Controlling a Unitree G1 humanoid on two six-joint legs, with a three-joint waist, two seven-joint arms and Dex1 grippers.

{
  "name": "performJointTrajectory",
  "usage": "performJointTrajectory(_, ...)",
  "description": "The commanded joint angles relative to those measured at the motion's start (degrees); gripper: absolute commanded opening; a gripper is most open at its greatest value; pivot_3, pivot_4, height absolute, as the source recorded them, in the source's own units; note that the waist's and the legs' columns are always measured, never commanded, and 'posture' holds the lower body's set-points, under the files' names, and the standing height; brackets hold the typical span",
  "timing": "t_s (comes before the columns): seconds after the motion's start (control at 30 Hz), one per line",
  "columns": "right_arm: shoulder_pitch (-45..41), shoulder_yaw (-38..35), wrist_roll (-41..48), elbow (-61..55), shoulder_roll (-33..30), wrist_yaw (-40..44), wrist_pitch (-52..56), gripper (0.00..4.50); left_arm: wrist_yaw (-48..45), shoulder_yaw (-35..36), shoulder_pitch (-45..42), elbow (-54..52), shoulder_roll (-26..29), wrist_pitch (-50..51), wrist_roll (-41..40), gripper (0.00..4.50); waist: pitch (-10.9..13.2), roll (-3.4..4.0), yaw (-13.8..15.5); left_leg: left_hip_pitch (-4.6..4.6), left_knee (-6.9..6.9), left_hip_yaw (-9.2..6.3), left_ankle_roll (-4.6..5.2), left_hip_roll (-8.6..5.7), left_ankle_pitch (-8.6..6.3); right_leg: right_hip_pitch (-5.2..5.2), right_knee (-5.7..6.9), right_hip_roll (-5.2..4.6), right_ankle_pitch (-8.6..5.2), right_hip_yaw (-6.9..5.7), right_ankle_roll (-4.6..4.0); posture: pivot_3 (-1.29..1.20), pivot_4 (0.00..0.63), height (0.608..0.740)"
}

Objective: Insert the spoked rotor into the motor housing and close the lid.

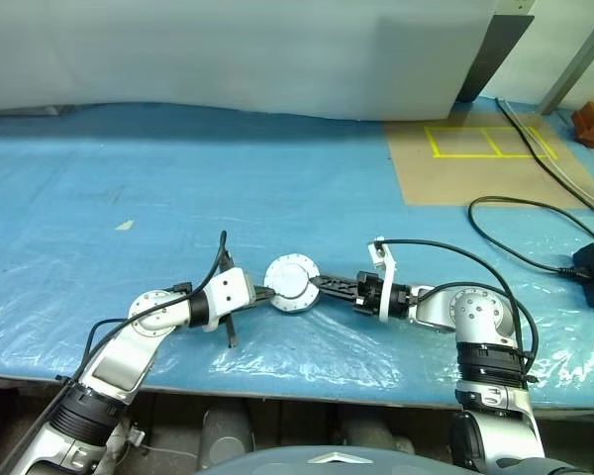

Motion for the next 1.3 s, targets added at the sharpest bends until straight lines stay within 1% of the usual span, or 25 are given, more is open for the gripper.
performJointTrajectory(0.03,0.18,2.73,0.75,-1.81,0.75,-0.12,0.75,1.08,-0.19,-1.28,-0.05,0.94,-0.19,0.54,0.74,0.00,0.00,0.00,0.00,0.00,0.00,0.00,0.00,0.00,0.00,0.00,0.00,0.00,0.08,-0.01,0.13,0.00,0.150,0.740)
performJointTrajectory(0.13,-0.38,2.66,0.33,-1.19,1.26,-0.63,0.25,1.08,0.13,-0.47,-0.03,0.90,-0.41,0.56,0.21,0.00,0.00,0.00,-0.03,0.00,0.00,0.00,0.00,-0.01,0.00,0.00,0.00,0.00,0.09,-0.02,0.15,0.00,0.150,0.740)
performJointTrajectory(0.2,-0.66,2.49,0.01,-0.53,1.41,-0.80,-0.28,1.08,1.41,1.73,-0.76,0.54,-1.83,1.45,-2.03,0.00,0.00,0.01,-0.05,0.00,0.00,0.00,0.00,0.00,0.00,-0.01,0.00,0.01,0.09,-0.01,0.15,0.00,0.150,0.740)
performJointTrajectory(0.3,-1.07,1.96,-0.46,0.47,1.80,-1.87,-0.52,1.08,3.23,7.64,-4.00,-4.33,-4.96,9.97,-11.31,0.00,0.06,0.02,-0.08,-0.07,0.01,0.01,0.00,-0.01,0.00,-0.07,0.02,-0.01,0.01,0.00,0.01,0.00,0.150,0.740)
performJointTrajectory(0.4,-1.70,1.48,-0.37,2.14,2.17,-2.32,-0.18,1.08,3.63,12.50,-7.49,-7.47,-5.43,15.64,-17.36,0.00,0.34,0.02,-0.08,-0.26,0.04,0.00,-0.06,0.01,0.04,-0.33,0.14,0.05,0.02,0.01,-0.12,0.00,0.150,0.740)
performJointTrajectory(0.53,-2.70,0.15,-0.30,4.51,2.96,-3.23,-0.52,1.08,3.15,18.15,-10.19,-8.50,-3.75,20.98,-23.97,0.00,0.35,0.00,-0.16,-0.38,0.04,-0.06,-0.13,0.03,0.10,-0.38,0.12,0.12,0.16,-0.04,0.06,0.00,0.150,0.740)
performJointTrajectory(0.63,-4.19,-1.67,0.95,6.22,3.92,-3.54,0.88,1.08,2.77,20.91,-10.32,-7.24,-1.91,22.45,-25.86,0.00,0.34,0.03,-1.08,-0.28,-0.07,0.00,-0.22,-0.03,0.04,-0.34,-0.02,0.21,0.17,-0.06,0.08,0.00,0.150,0.740)
performJointTrajectory(0.77,-5.62,-3.32,2.70,6.82,5.47,-3.73,2.28,1.08,3.23,24.75,-9.86,-6.15,-0.18,26.92,-30.24,0.00,0.37,-0.02,-1.13,-0.40,-0.14,-0.10,-0.24,0.08,0.04,-0.44,-0.01,0.27,0.15,-0.09,0.05,0.00,0.150,0.740)
performJointTrajectory(0.9,-9.06,-9.80,7.27,7.84,8.69,-4.91,4.51,1.08,2.95,25.80,-7.84,-5.51,2.02,33.50,-33.73,0.00,0.40,0.00,-1.07,-0.36,-0.06,-0.09,-0.25,0.05,0.03,-0.42,0.06,0.22,0.16,-0.10,0.06,0.00,0.150,0.740)
performJointTrajectory(0.97,-11.97,-14.15,10.13,8.92,10.22,-6.02,5.75,1.08,1.65,25.87,-5.74,-6.22,2.53,33.95,-34.88,0.00,0.51,0.02,-1.05,-0.37,-0.06,-0.08,-0.24,0.05,0.03,-0.44,0.07,0.21,0.16,-0.10,0.06,0.00,0.150,0.740)
performJointTrajectory(1.07,-15.86,-16.98,13.35,7.87,11.79,-7.14,7.61,1.08,0.72,29.40,-3.26,-6.74,1.32,37.51,-41.93,0.55,0.59,0.03,-0.91,-0.51,-0.06,-0.08,-0.24,0.05,0.04,-0.56,0.05,0.22,0.16,-0.10,0.05,0.00,0.150,0.740)
performJointTrajectory(1.13,-17.93,-18.20,14.98,7.49,12.76,-8.32,8.42,1.08,0.75,31.14,-2.25,-5.44,1.34,39.83,-45.16,1.19,0.59,0.03,-0.32,-0.54,-0.07,-0.09,-0.24,0.07,0.04,-0.58,0.04,0.25,0.15,-0.12,0.05,0.00,0.150,0.740)
performJointTrajectory(1.23,-20.75,-19.17,17.06,7.52,14.17,-10.21,9.35,1.08,2.48,35.95,-1.71,-0.33,0.26,41.92,-49.64,2.29,0.59,0.03,0.13,-0.54,-0.12,-0.09,-0.25,0.09,0.04,-0.58,0.03,0.28,0.15,-0.16,0.05,0.00,0.150,0.740)
performJointTrajectory(1.3,-21.97,-19.48,17.94,7.98,14.54,-11.21,9.73,1.08,3.64,38.25,-2.00,0.92,-0.86,43.23,-52.92,2.99,0.59,0.02,0.32,-0.55,-0.11,-0.09,-0.25,0.08,0.04,-0.58,0.01,0.27,0.15,-0.19,0.05,0.00,0.150,0.740)
